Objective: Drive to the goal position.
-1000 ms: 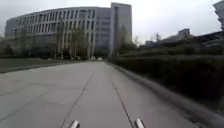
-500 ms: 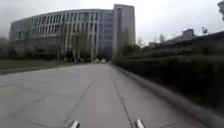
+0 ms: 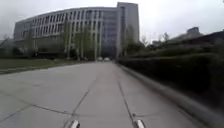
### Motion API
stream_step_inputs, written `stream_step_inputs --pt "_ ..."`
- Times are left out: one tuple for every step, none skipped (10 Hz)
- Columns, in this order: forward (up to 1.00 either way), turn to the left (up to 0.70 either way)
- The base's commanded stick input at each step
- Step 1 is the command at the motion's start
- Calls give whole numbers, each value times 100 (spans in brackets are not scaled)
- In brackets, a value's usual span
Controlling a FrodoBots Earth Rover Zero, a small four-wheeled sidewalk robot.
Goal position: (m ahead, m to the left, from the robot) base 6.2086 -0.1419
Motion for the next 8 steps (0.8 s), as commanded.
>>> stream_step_inputs --pt "100 -29" --pt "100 6" --pt "100 6" --pt "100 6" --pt "100 2" --pt "100 -31" --pt "100 -34" --pt "100 -34"
